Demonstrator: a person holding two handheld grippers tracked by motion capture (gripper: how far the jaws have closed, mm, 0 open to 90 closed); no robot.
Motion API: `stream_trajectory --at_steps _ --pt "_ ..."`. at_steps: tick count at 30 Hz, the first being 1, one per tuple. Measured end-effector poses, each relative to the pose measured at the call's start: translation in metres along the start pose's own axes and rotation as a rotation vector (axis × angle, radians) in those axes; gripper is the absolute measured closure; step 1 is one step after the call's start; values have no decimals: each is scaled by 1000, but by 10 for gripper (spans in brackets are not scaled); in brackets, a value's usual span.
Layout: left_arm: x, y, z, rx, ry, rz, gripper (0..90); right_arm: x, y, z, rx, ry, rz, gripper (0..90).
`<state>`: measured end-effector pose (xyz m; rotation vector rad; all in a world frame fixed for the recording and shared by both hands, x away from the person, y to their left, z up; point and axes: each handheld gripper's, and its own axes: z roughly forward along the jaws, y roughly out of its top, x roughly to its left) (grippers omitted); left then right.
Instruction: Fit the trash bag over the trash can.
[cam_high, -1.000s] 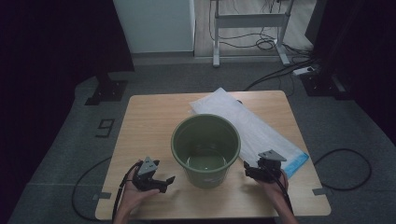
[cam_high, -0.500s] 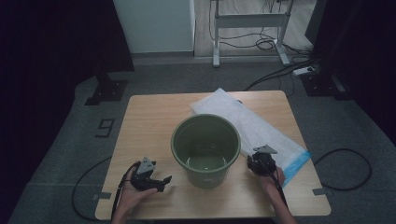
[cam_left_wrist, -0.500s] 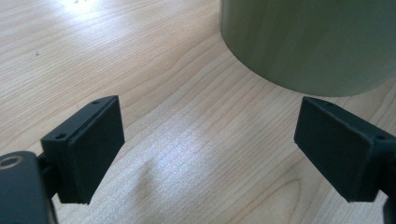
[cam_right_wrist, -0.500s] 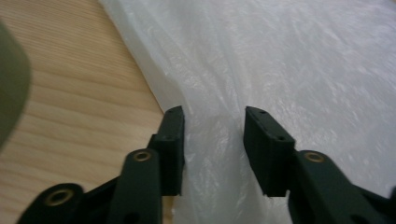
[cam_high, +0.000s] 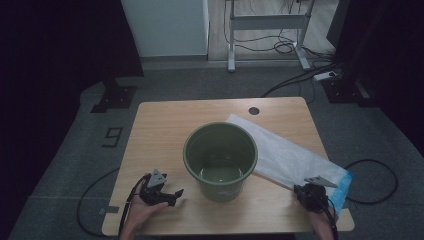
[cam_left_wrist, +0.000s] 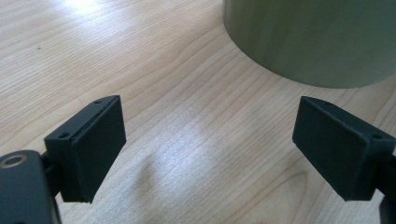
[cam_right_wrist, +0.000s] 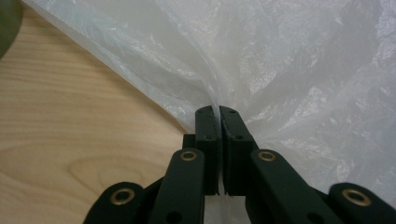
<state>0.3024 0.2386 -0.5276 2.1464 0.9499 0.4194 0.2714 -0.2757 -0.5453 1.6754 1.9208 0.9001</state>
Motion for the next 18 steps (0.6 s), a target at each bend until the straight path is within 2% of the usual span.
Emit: stream_trajectory --at_steps 2,3,4,5,6,7,8,9,10,11,14,15,18 --pt "0 0 -1 -2 1 -5 90 -3 -5 -6 -1 -12 4 814" --pt "-1 -1 -1 -3 0 -4 90 -4 -8 -8 -2 -18 -8 766" --pt "-1 -1 -1 -3 1 -4 90 -2 -9 -10 -3 -23 -20 681" --pt "-1 -1 -1 -3 1 -4 90 4 -9 -12 -30 -36 -52 519" --pt "0 0 -1 -5 1 -11 90 8 -6 -12 -52 -25 -70 443" --pt "0 0 -1 -5 1 -11 90 8 -6 -12 -52 -25 -70 443" --pt "0 0 0 -4 1 -11 90 14 -3 -11 -70 -12 -89 367" --pt "0 0 0 -3 1 -10 90 21 2 -10 -85 -8 -114 312" --pt "0 0 0 -2 -1 -7 90 35 12 -3 -108 17 -165 254" --pt "-1 -1 1 0 1 -5 90 35 12 -3 -108 17 -165 254" --pt "-2 -1 2 9 2 4 90 51 27 14 -110 41 -207 195" --pt "-2 -1 2 10 2 5 90 56 30 22 -103 43 -225 180" --pt "0 -1 1 6 5 1 90 61 37 47 -62 35 -230 172"
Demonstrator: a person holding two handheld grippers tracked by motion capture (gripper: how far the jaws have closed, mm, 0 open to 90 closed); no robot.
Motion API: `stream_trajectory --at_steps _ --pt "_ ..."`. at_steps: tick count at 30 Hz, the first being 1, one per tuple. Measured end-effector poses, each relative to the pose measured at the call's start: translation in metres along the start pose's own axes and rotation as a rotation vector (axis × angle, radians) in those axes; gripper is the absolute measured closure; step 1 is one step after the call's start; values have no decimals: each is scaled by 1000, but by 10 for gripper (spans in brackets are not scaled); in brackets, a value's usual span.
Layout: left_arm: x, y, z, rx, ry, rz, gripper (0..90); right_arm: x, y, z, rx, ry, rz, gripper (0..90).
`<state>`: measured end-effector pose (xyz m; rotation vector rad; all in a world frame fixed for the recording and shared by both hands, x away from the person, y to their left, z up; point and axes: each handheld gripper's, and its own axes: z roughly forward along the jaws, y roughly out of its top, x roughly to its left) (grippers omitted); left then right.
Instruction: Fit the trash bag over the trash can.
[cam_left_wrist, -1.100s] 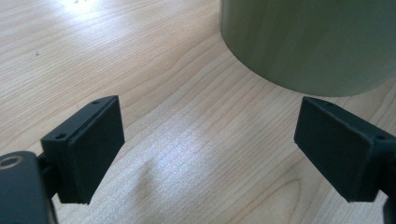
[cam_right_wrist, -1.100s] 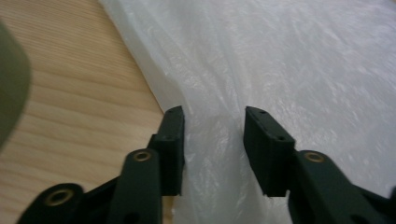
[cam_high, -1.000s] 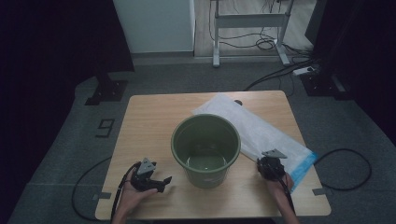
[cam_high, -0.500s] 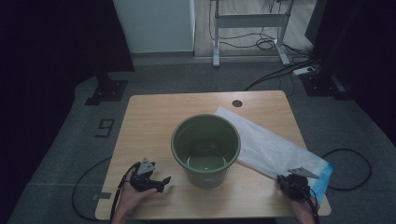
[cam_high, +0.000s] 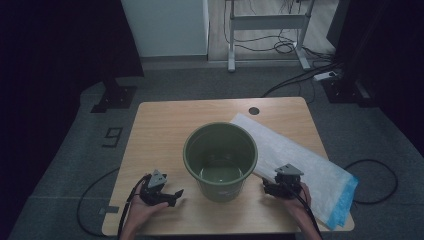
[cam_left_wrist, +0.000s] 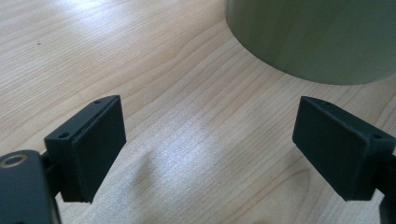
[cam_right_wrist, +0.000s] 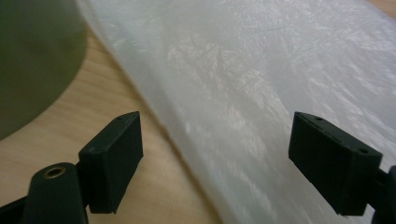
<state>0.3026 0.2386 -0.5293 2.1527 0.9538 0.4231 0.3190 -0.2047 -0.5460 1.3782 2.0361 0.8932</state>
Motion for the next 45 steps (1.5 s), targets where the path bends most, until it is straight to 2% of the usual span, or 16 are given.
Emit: stream_trajectory --at_steps 6,9,10,11,12,14,16,18,23,25,28,29,30,31,36,45 --pt "0 0 0 1 3 -1 91 -4 7 20 18 -3 23 201" --pt "0 -1 1 5 3 -2 91 -6 9 23 15 26 46 267" --pt "0 -1 1 10 1 1 91 -8 9 22 14 21 62 358" --pt "0 -1 1 10 1 1 92 -8 9 22 14 21 62 358" --pt "-1 -1 2 11 1 3 92 -12 8 21 6 11 70 460" --pt "-1 -1 2 12 0 4 92 -14 8 20 1 4 72 507" --pt "-2 -1 2 14 1 5 92 -19 7 18 1 -17 85 664" --pt "-2 -1 2 15 2 5 96 -22 7 17 6 -27 92 752" --pt "-2 -2 4 23 6 10 98 -25 6 16 1 -40 94 860" --pt "-2 -2 4 26 8 14 98 -29 4 16 -13 -30 129 873" --pt "-1 -2 3 22 11 10 98 -39 5 7 -73 0 208 881" --pt "-1 -2 3 22 11 10 99 -39 5 7 -73 0 208 881" --pt "-1 -2 3 22 14 10 101 -45 6 0 -118 12 248 881" --pt "-1 -2 3 22 14 10 101 -45 6 0 -118 12 248 881" --pt "-1 -2 3 21 18 10 101 -58 12 -26 -245 39 339 884" --pt "-1 -1 1 10 26 3 106 -68 23 -60 -404 61 390 885"
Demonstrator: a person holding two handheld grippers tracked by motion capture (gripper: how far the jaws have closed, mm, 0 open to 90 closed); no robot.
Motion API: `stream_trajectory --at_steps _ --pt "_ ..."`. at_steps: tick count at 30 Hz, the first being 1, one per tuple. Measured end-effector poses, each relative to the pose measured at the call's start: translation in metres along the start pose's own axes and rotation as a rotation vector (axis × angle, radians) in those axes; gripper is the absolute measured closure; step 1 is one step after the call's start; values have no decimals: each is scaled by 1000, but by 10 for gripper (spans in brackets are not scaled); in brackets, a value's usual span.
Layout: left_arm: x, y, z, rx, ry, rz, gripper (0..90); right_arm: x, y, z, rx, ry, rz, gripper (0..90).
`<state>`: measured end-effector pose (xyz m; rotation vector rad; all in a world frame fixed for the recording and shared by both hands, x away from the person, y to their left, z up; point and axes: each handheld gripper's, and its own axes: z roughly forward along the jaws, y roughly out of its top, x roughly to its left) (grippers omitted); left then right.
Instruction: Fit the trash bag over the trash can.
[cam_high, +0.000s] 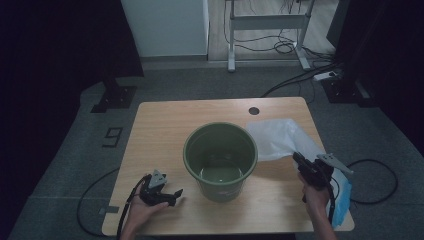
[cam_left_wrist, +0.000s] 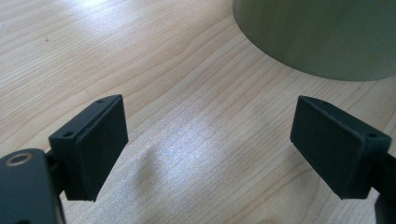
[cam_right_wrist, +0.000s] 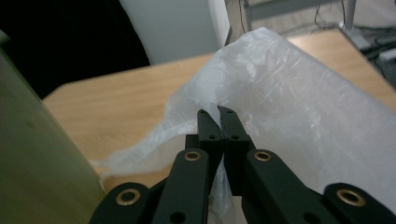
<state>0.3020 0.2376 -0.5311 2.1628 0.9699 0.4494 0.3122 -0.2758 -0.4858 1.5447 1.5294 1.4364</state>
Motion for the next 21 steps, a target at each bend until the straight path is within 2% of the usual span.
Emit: stream_trajectory --at_steps 1,5,7,8,11,14,15,21 --pt "0 0 0 -2 -1 -5 106 3 7 -6 -32 11 1 885" --pt "-1 1 0 -8 0 -15 107 8 17 -16 -81 34 2 885" --pt "-1 1 -2 -19 3 -21 107 17 26 -26 -130 58 1 885" --pt "-1 1 -2 -19 3 -21 110 17 26 -26 -130 58 1 885" --pt "0 2 -4 -32 8 -27 113 30 39 -41 -190 88 -25 886" --pt "1 2 -6 -42 10 -34 116 36 46 -47 -215 101 -35 885" --pt "1 2 -7 -49 13 -36 119 40 52 -54 -242 113 -37 885" --pt "0 3 -7 -53 16 -35 122 51 69 -65 -292 140 -36 885"
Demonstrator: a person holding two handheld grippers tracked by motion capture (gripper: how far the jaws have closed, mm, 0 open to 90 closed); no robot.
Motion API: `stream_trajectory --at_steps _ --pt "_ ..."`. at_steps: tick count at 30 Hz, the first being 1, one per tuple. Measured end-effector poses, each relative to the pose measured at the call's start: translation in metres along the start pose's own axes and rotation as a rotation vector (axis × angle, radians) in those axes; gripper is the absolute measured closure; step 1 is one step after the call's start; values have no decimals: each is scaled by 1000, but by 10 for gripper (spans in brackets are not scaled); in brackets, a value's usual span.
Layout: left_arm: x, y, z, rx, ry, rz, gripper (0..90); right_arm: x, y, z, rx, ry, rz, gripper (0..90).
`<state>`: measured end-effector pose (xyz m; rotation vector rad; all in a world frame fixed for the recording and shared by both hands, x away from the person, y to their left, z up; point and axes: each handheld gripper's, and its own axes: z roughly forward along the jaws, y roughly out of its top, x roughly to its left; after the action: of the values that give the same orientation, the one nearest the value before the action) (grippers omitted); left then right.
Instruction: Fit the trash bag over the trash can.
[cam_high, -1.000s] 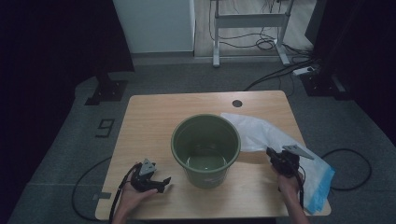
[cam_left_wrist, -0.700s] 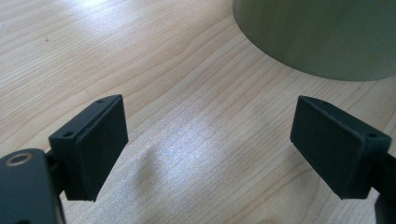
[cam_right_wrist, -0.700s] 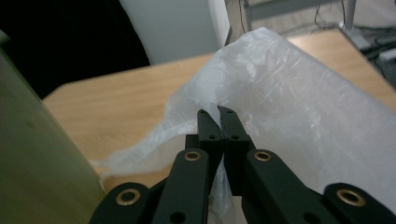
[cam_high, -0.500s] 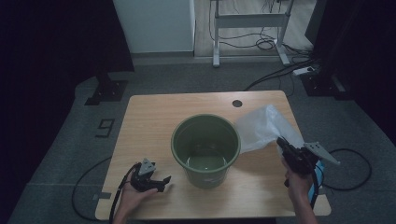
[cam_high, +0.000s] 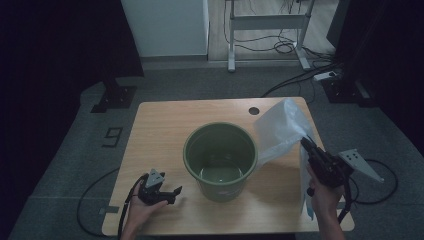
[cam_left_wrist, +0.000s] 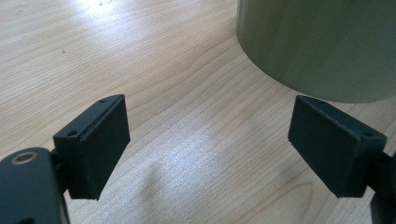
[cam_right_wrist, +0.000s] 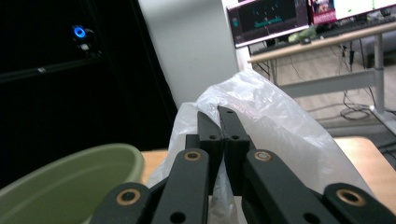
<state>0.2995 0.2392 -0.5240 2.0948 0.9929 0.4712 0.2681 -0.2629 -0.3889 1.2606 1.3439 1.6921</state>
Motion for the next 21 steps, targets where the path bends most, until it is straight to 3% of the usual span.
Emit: stream_trajectory --at_steps 11,21 --pt "-1 1 0 0 0 -2 125 31 50 -13 -88 62 -61 885" --pt "-1 0 2 7 -3 -1 126 58 77 -16 -127 116 -106 886"
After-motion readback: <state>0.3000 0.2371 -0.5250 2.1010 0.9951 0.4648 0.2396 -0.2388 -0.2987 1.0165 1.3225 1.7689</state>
